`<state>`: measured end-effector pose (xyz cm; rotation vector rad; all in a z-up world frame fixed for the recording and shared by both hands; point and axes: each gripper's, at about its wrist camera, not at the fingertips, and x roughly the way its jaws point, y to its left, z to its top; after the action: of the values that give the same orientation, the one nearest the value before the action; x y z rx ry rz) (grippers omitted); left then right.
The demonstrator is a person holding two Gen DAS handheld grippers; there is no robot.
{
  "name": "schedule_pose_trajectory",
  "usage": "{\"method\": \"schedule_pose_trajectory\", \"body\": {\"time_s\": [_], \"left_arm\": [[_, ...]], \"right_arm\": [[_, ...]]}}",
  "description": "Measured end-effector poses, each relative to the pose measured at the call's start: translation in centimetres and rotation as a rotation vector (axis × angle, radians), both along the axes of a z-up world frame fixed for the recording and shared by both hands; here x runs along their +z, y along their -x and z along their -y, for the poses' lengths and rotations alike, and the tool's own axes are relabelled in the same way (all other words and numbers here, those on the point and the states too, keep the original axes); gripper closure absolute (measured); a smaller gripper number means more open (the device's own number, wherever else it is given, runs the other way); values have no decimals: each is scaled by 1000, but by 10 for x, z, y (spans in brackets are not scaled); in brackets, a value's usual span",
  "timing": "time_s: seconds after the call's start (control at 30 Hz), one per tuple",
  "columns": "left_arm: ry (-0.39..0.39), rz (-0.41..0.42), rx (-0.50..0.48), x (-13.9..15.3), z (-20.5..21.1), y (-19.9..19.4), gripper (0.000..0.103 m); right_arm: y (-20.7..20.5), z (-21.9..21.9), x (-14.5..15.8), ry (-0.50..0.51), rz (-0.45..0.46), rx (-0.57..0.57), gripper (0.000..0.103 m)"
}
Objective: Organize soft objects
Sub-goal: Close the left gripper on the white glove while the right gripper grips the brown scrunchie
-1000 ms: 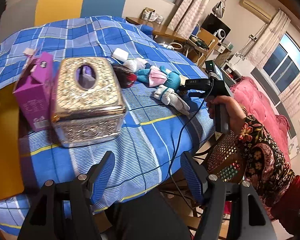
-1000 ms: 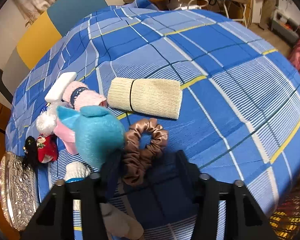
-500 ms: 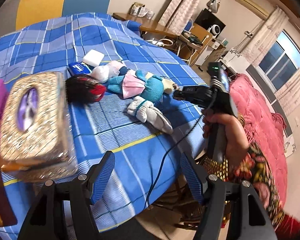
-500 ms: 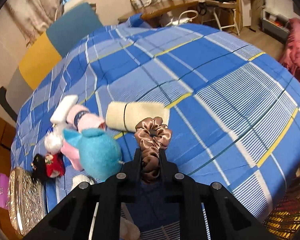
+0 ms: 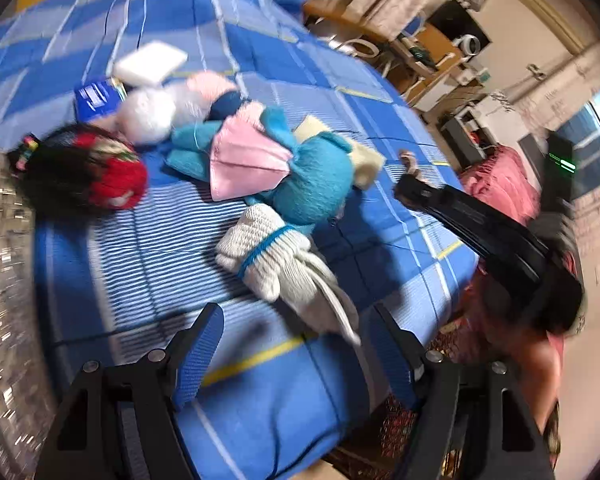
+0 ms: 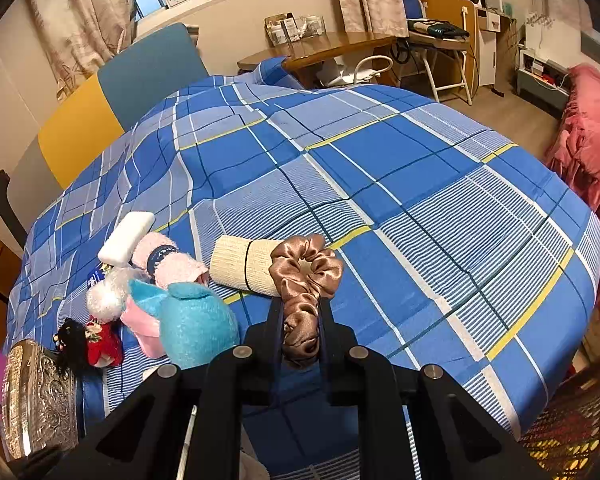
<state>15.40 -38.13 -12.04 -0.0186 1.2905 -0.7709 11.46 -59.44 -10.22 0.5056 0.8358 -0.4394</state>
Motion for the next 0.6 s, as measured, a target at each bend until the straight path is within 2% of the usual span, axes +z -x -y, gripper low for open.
{"method": "schedule_pose_trajectory", "body": {"time_s": [0.17,0.3,0.37,0.4,0.5,0.6], "left_arm": [[4,-48,22,-20,23,-11,28],[-48,-27,27,-36,31,-15,31],[-32,6,55,-37,26,-14,41],[-21,8,57,-37,24,-14,54],[12,-24,66,-37,14,-16,62],[33,-28,82,-30,2,-16,64]], "right_arm": [[-3,-2,1,16,0,11,88],[-3,-2,0,15,1,15,88],[-3,-3,1,23,2,17,88],[-3,-4,1,25,1,17,88],[-4,-4,0,29,-3,13,88],[-4,-3,0,32,-6,9,88]]}}
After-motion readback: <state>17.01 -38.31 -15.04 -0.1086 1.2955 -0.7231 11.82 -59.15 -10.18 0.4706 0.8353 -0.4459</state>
